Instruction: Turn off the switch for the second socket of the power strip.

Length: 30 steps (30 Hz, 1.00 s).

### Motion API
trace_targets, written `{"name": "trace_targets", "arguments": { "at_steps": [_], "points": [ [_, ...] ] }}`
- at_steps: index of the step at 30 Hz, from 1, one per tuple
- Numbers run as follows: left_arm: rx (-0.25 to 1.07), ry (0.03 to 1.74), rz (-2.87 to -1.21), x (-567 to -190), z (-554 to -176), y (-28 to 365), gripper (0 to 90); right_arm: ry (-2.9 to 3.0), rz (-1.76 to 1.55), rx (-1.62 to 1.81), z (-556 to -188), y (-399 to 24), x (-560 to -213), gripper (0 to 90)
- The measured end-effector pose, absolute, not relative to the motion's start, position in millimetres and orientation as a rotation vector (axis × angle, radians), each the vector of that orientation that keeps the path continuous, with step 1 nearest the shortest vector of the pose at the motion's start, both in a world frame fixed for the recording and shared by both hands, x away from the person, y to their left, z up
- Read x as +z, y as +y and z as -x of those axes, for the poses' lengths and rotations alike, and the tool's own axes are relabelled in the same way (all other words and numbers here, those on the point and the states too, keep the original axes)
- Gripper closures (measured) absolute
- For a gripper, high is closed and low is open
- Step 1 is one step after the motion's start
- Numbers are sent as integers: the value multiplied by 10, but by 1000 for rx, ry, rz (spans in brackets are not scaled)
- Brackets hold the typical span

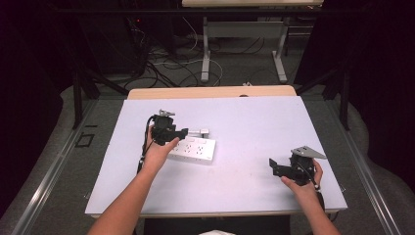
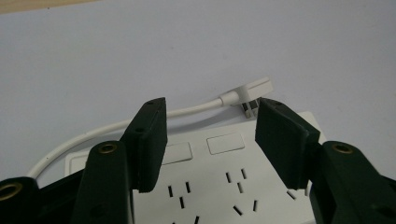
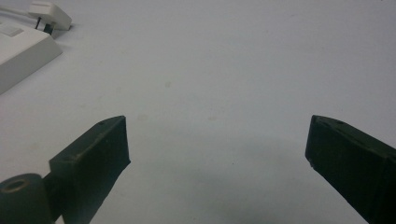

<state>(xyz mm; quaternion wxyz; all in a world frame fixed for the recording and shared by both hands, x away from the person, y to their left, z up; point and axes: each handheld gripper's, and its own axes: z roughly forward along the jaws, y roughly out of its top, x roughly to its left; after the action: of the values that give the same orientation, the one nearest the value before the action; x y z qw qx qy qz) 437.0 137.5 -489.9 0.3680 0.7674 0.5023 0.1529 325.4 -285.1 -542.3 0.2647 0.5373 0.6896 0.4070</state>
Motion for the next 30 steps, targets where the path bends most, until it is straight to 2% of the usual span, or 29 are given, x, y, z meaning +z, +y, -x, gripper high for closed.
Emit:
{"name": "trace_targets", "arguments": {
  "at_steps": [14, 30],
  "points": [
    [300, 1315, -2007, -5011, -4447, 1262, 593, 1870, -1455, 1099, -3259, -2851, -5431, 67],
    [282, 1324, -2043, -5125, -4498, 1126, 753, 1866, -1463, 1102, -3260, -2858, -5433, 70]
  ]
}}
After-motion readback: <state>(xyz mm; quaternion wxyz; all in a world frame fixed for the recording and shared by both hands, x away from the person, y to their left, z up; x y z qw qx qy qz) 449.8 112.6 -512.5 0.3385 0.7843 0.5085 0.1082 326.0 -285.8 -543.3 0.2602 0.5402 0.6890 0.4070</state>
